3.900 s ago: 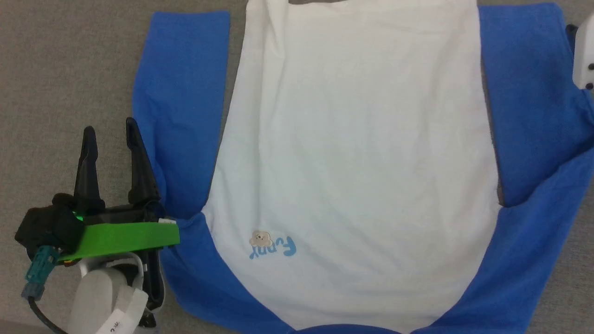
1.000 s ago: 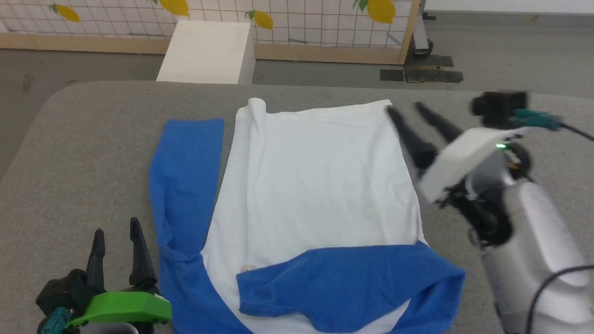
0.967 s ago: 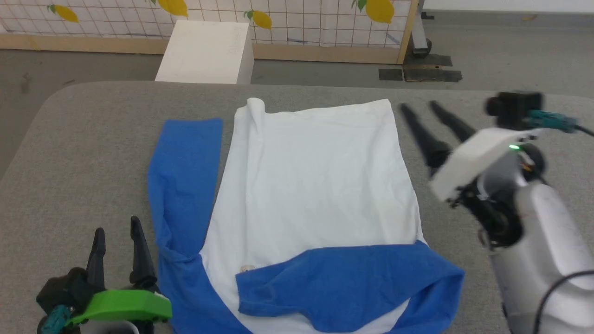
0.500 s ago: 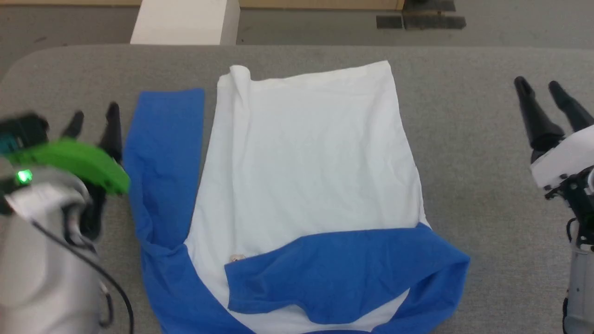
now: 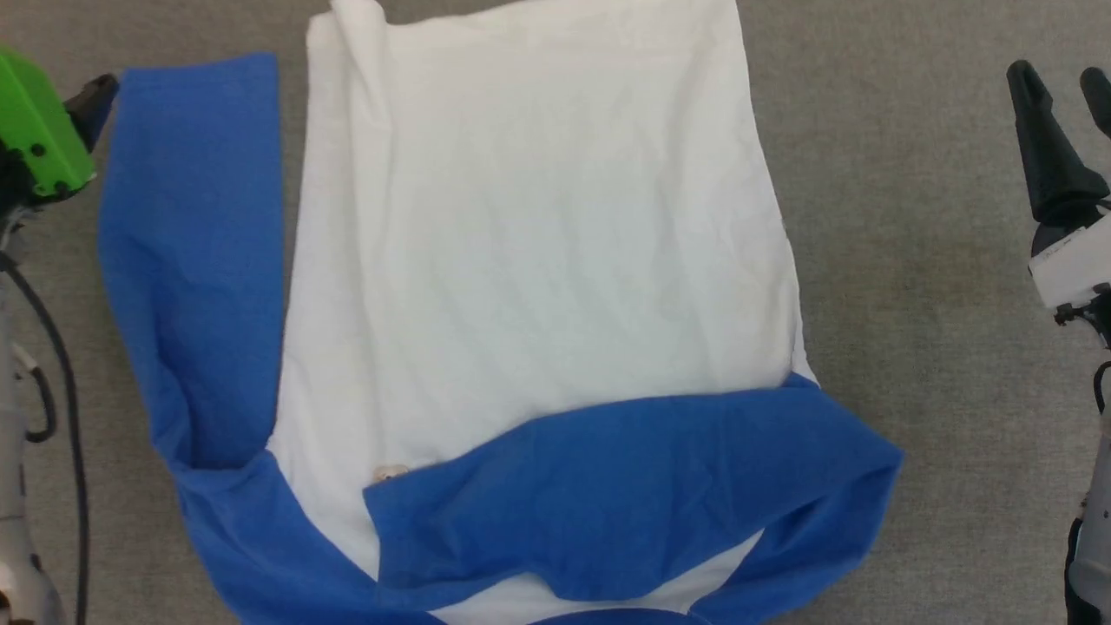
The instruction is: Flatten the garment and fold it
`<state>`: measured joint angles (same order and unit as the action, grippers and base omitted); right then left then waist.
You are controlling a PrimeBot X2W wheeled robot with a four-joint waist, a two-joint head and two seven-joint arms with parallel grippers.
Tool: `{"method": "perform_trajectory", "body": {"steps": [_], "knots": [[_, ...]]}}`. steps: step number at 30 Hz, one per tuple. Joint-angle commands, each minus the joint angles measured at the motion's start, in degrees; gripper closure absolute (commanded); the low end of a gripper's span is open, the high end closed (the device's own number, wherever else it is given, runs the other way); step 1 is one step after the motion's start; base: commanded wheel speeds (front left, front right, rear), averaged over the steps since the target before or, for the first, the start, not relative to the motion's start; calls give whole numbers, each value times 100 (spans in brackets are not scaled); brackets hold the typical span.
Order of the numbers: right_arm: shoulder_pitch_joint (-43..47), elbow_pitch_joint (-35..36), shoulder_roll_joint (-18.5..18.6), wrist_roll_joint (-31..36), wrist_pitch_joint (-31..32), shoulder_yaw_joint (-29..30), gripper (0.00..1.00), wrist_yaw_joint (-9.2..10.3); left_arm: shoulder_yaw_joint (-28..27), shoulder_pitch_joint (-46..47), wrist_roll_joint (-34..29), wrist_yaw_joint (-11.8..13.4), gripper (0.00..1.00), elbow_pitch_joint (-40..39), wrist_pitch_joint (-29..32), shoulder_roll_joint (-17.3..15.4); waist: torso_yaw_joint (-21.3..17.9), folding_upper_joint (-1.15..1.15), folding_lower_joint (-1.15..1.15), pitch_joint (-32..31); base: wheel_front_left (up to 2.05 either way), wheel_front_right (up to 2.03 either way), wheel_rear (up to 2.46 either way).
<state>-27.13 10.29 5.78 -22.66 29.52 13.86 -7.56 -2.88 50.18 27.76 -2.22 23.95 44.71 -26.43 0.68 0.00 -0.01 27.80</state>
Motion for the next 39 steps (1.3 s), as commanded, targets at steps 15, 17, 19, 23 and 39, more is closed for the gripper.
{"method": "perform_trajectory", "body": {"steps": [15, 17, 19, 23, 39], "knots": [[-212, 178, -11, 113, 96, 47, 0, 8, 81, 274, 246, -20, 100, 674, 308, -40, -135, 0, 1, 835, 0, 0, 0], [-202, 166, -9, 136, 97, 55, 0, 8, 46, 264, 229, -31, 100, 703, 62, -50, -86, 0, 1, 810, 0, 0, 0], [-198, 128, 0, 150, 88, 38, 0, 8, -67, 249, 258, 14, 100, 754, -251, -31, -40, 0, 1, 745, 0, 0, 0], [-159, -13, 12, 152, 35, -23, 0, 8, -514, 246, 535, 85, 100, 839, -1086, 115, 86, 0, 1, 461, 0, 0, 0], [590, -692, -74, 150, -166, 150, 0, 8, -798, -736, 1151, -202, 100, -401, -2203, 998, 754, 0, 1, -1379, 0, 0, 0]]}}
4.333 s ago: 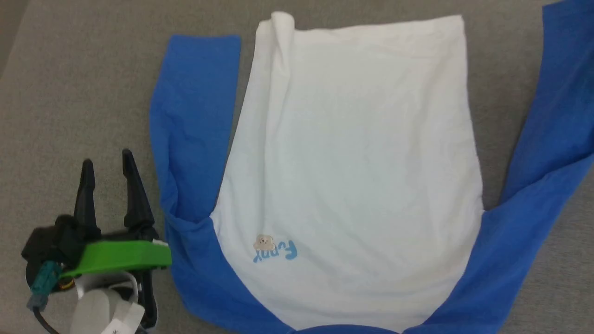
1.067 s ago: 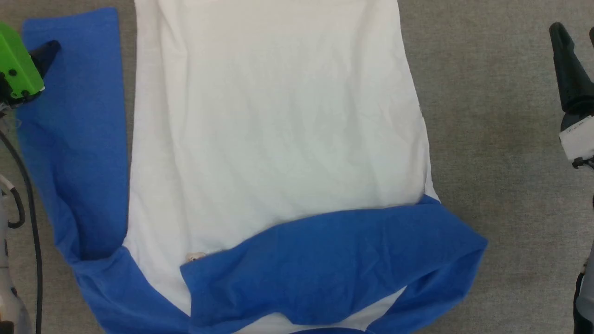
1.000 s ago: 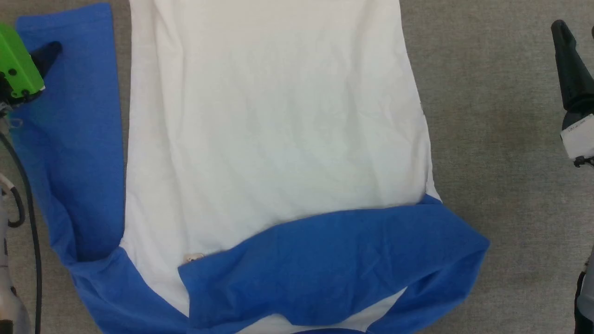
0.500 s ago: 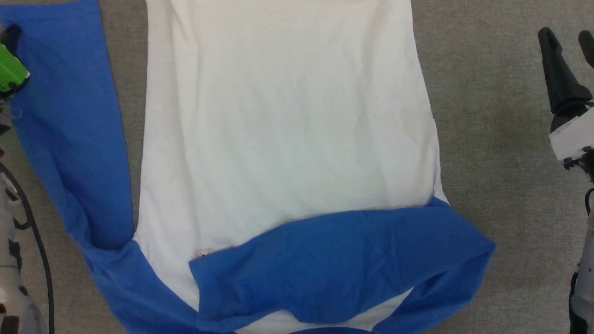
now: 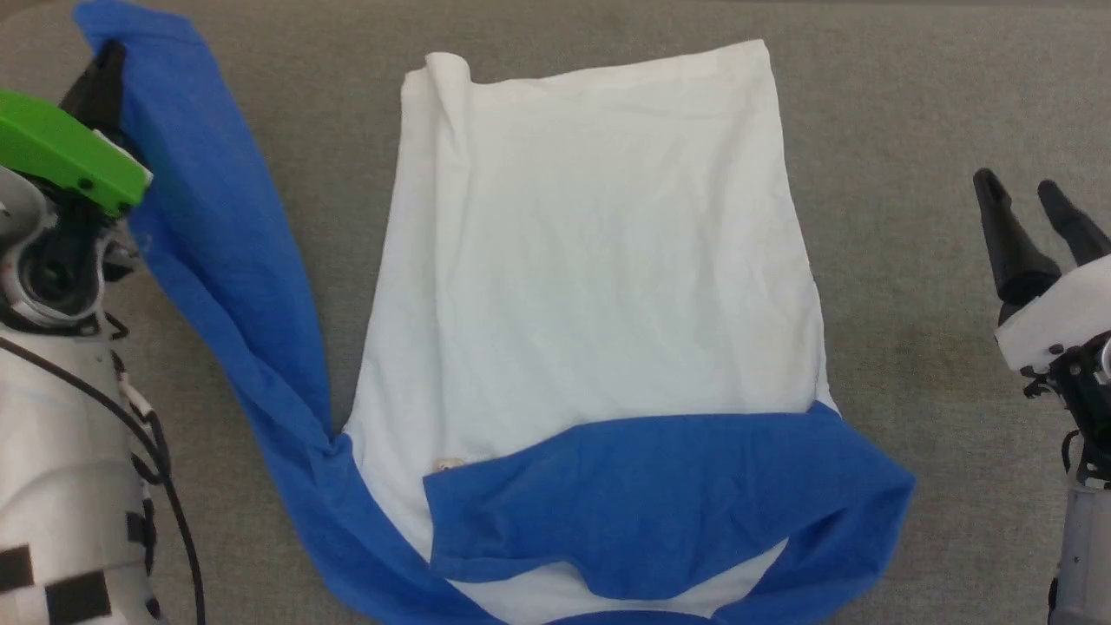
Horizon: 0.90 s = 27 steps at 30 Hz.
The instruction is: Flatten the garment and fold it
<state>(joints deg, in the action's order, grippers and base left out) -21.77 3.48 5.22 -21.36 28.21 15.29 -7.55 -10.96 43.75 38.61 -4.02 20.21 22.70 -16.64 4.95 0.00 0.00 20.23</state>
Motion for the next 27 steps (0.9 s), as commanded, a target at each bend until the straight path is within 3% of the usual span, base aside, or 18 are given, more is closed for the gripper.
{"method": "perform_trajectory", "body": {"steps": [1, 8, 11, 19, 27], "knots": [[109, -47, -34, 21, -38, 20, 0, 6, 82, -236, 52, -24, 100, -215, 31, 95, 345, 0, 0, -724, 0, 0, 0], [372, -228, -115, 43, -65, 92, 0, 6, 1104, -1018, 19, -61, 100, -1251, 386, 1024, 488, 0, 0, -1272, 0, 0, 0], [437, -274, -143, 37, -51, 92, 0, 6, 1680, -1291, 46, -57, 100, -1480, 470, 1256, 491, 0, 0, -1403, 0, 0, 0], [542, -297, -184, 22, -18, 125, 0, 6, 3713, -1805, 657, 85, 100, -1373, 398, 1373, 305, 0, 0, -1466, 0, 0, 0], [584, -345, -209, -2, -34, 136, 0, 6, 5542, -1729, 1012, 258, 100, -541, 46, 1375, 28, 0, 0, -1381, 0, 0, 0]]}}
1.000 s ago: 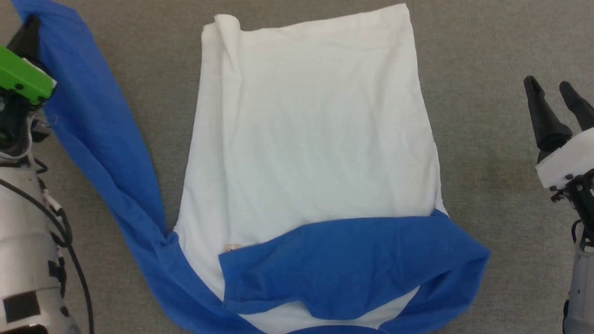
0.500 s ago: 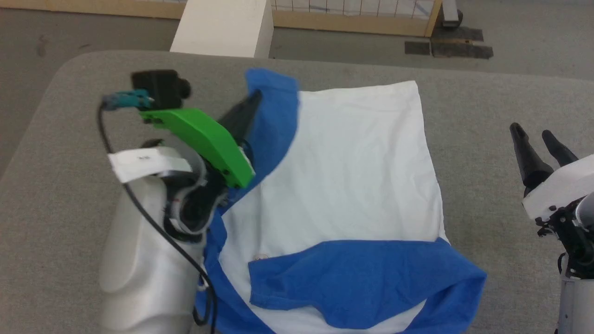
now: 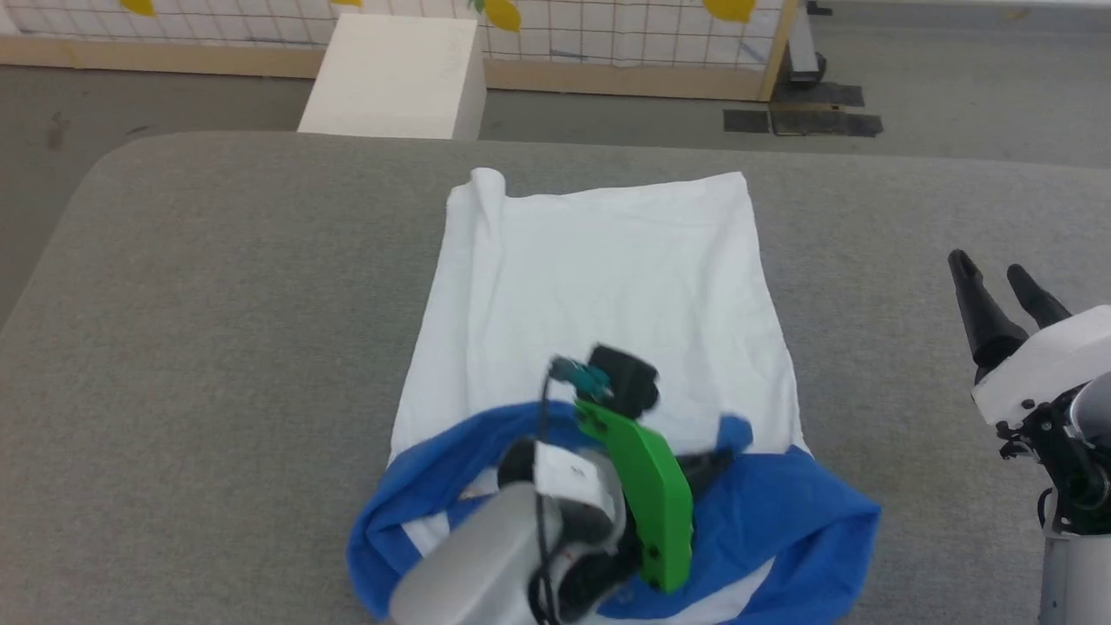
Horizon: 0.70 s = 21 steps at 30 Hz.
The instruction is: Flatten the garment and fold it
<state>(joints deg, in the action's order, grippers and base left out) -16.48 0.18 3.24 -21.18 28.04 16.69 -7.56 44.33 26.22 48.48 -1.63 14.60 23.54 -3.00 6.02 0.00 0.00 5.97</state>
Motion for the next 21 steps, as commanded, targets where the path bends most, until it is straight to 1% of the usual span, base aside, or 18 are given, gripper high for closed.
{"method": "perform_trajectory", "body": {"steps": [1, 5, 7, 9, 10, 12, 16, 19, 21], "knots": [[53, -28, -12, -29, -20, -11, 0, 8, 205, 33, 97, 35, 100, 150, -85, 12, -116, 0, 0, 59, 0, 0, 0], [59, -67, -17, -32, -41, 2, 0, 8, 882, 81, 271, 30, 100, 612, -8, 12, -203, 0, 0, 80, 0, 0, 0], [65, -81, -19, -27, -50, 13, 0, 8, 1158, 72, 387, 13, 100, 781, 87, 12, -229, 0, 0, 76, 0, 0, 0], [71, -98, -20, -23, -57, 20, 0, 8, 1354, 52, 564, 63, 100, 922, 252, 12, -241, 0, 0, 62, 0, 0, 0], [76, -101, -21, -22, -61, 28, 0, 8, 1393, 65, 621, 84, 89, 941, 229, 12, -238, 0, 0, 58, 0, 0, 0], [86, -110, -23, -22, -67, 37, 0, 8, 1429, 100, 804, 140, 0, 951, 167, 12, -231, 0, 0, 35, 0, 0, 0], [112, -136, -26, -19, -70, 36, 0, 8, 1322, 299, 1251, 234, 0, 836, 58, 12, -190, 0, 0, -50, 0, 0, 0], [140, -144, -28, -19, -73, 27, 0, 8, 956, 571, 1563, 326, 0, 744, -170, 12, -152, 0, 0, -124, 0, 0, 0], [156, -147, -29, -22, -72, 4, 0, 8, 612, 813, 1563, 376, 0, 729, -508, -31, -137, 0, 0, -165, 0, 0, 0]]}}
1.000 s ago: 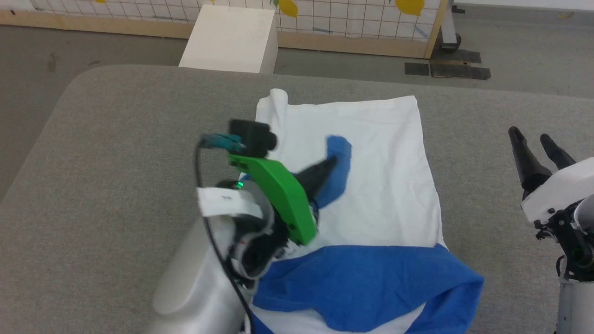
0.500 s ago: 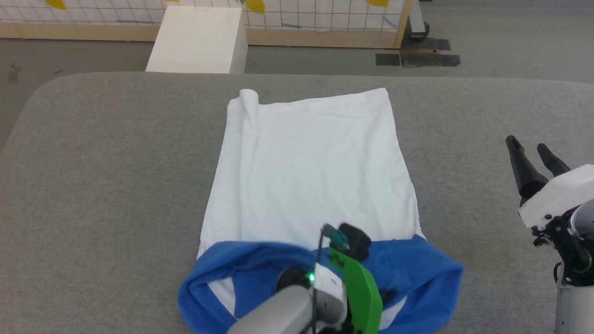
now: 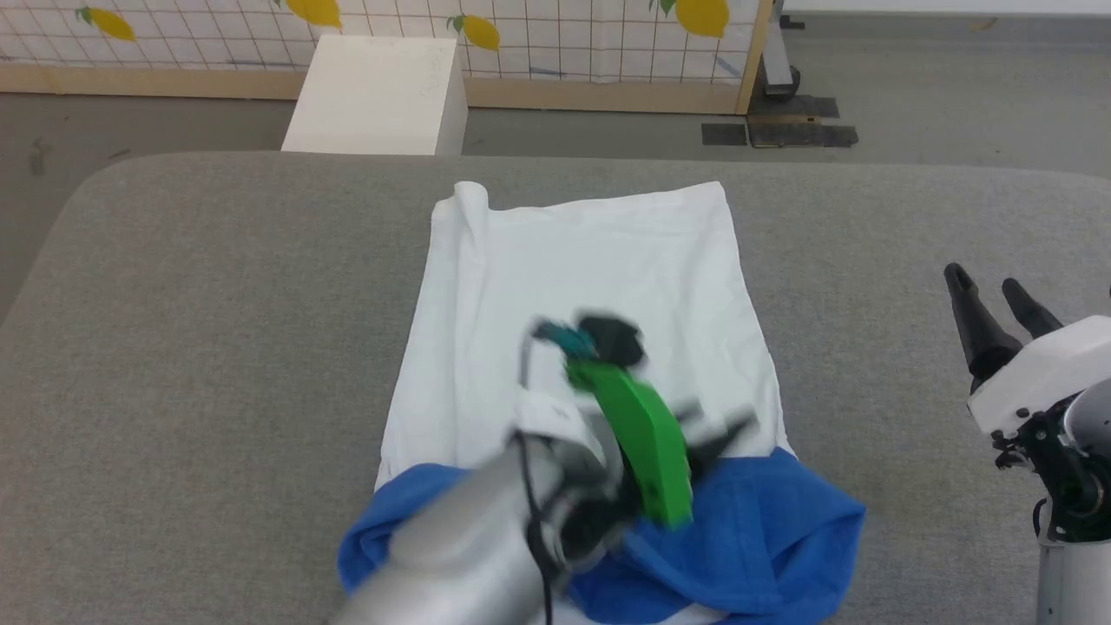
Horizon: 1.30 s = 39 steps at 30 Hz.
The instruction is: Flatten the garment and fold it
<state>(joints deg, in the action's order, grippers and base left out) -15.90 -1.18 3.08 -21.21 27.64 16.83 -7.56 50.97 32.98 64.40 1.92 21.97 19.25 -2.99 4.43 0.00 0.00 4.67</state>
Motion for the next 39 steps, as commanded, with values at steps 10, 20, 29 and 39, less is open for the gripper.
{"method": "perform_trajectory", "body": {"steps": [10, 20, 29, 39], "knots": [[144, -22, -17, 0, 20, -313, 0, 8, -1178, 547, -1301, 428, 0, 239, -2717, -1329, 43, 0, 0, -25, 0, 0, 0], [-325, -39, 79, 171, 365, -611, 0, 8, -2057, -224, -1632, 765, 0, -174, -3413, -1981, 173, 0, 0, 613, 0, 0, 0], [-2141, -666, 409, 716, 1107, -891, 0, 8, -2916, -436, -2309, 947, 0, -1436, -3424, -1863, 614, 0, 0, 1790, 0, 0, 0], [-4430, -2167, 806, 1947, 2292, -1462, 0, 8, -3421, -383, -2748, 857, 0, -2063, -3425, -1495, 1209, 0, 0, 2910, 0, 0, 0]]}}
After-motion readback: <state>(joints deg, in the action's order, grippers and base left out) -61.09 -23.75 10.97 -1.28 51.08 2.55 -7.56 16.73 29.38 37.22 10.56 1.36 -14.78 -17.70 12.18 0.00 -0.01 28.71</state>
